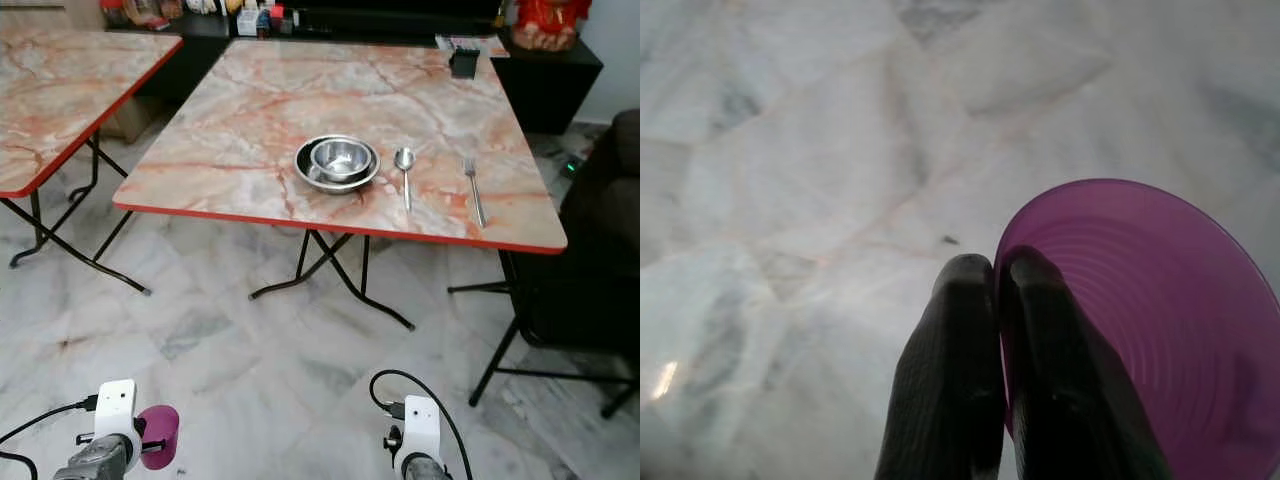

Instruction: Setting the table

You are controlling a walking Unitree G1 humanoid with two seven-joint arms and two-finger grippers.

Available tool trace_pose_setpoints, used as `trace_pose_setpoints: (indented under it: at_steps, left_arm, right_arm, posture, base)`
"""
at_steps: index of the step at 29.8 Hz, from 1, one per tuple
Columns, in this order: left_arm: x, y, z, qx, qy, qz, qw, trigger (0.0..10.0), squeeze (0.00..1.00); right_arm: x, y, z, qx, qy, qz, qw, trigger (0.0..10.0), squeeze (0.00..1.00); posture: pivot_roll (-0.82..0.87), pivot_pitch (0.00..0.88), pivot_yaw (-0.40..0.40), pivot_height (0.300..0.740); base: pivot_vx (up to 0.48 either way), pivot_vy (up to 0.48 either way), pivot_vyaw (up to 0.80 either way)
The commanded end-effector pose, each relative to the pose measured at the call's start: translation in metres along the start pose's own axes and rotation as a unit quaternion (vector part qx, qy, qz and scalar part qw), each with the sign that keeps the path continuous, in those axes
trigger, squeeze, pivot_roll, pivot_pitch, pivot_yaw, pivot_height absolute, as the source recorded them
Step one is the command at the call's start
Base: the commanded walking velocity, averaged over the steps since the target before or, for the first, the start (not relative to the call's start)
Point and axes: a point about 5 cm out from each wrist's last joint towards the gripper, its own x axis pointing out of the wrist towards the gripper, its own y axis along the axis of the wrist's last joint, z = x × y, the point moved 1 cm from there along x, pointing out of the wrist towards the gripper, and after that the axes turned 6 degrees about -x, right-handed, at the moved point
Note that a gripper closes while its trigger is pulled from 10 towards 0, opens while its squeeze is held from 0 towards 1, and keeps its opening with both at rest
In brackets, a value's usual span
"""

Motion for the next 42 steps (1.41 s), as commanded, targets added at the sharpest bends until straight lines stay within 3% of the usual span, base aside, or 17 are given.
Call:
trace_pose_setpoints:
  at_steps: [1, 13, 24, 26, 30, 33, 38, 39, 40, 41, 42]
  left_arm:
    - [0.0, -0.001, -0.009, -0.004, 0.013, -0.005, 1.0, 10.0, 0.0]
    - [0.0, -0.001, -0.01, -0.01, 0.017, -0.005, 1.0, 10.0, 0.0]
    - [-0.001, 0.0, -0.014, -0.006, 0.025, -0.004, 1.0, 10.0, 0.0]
    - [0.0, 0.003, -0.016, 0.009, 0.04, 0.006, 0.999, 10.0, 0.0]
    - [0.0, 0.021, -0.026, -0.004, 0.082, 0.05, 0.995, 10.0, 0.0]
    - [-0.004, 0.049, -0.051, -0.02, 0.172, 0.108, 0.979, 10.0, 0.0]
    - [-0.005, 0.055, -0.056, -0.02, 0.19, 0.122, 0.974, 10.0, 0.0]
    - [-0.013, 0.086, -0.071, -0.018, 0.242, 0.191, 0.951, 10.0, 0.0]
    - [-0.013, 0.086, -0.071, -0.018, 0.242, 0.191, 0.951, 10.0, 0.0]
    - [-0.022, 0.112, -0.084, -0.027, 0.285, 0.252, 0.925, 10.0, 0.0]
    - [-0.027, 0.125, -0.088, -0.014, 0.301, 0.281, 0.911, 10.0, 0.0]
  right_arm:
    - [0.0, 0.0, -0.004, 0.002, 0.005, -0.002, 1.0, 10.0, 0.0]
    - [0.0, 0.002, -0.005, 0.0, 0.007, 0.0, 1.0, 10.0, 0.0]
    - [0.0, 0.002, -0.006, -0.004, 0.009, -0.002, 1.0, 10.0, 0.0]
    - [0.0, 0.001, -0.006, -0.004, 0.01, -0.002, 1.0, 10.0, 0.0]
    - [0.0, 0.001, -0.006, -0.005, 0.011, -0.002, 1.0, 10.0, 0.0]
    - [0.001, 0.003, -0.006, -0.005, 0.01, 0.0, 1.0, 10.0, 0.0]
    - [0.001, 0.003, -0.006, -0.005, 0.01, 0.0, 1.0, 10.0, 0.0]
    - [0.001, 0.004, -0.006, -0.003, 0.01, 0.001, 1.0, 10.0, 0.0]
    - [0.001, 0.004, -0.006, -0.003, 0.01, 0.001, 1.0, 10.0, 0.0]
    - [0.001, 0.004, -0.006, -0.002, 0.01, 0.001, 1.0, 10.0, 0.0]
    - [0.001, 0.004, -0.006, -0.002, 0.01, 0.001, 1.0, 10.0, 0.0]
  posture:
    - [0.02, 0.119, -0.011, 0.74]
    - [0.02, 0.098, -0.008, 0.74]
    - [0.02, 0.083, -0.01, 0.74]
    - [0.02, 0.081, -0.01, 0.74]
    - [0.02, 0.077, -0.012, 0.74]
    - [0.02, 0.082, -0.014, 0.74]
    - [0.02, 0.083, -0.013, 0.74]
    - [0.02, 0.089, -0.013, 0.74]
    - [0.02, 0.089, -0.013, 0.74]
    - [0.03, 0.098, -0.015, 0.74]
    - [0.03, 0.102, -0.019, 0.74]
  base:
    - [0.364, 0.0, 0.0]
    - [0.358, 0.0, 0.0]
    - [0.0, 0.0, 0.0]
    - [0.0, 0.0, 0.0]
    - [0.0, 0.0, 0.0]
    - [0.0, 0.0, 0.0]
    - [0.0, 0.0, 0.0]
    - [0.0, 0.0, 0.0]
    - [0.0, 0.0, 0.0]
    - [0.0, 0.0, 0.0]
    - [0.0, 0.0, 0.0]
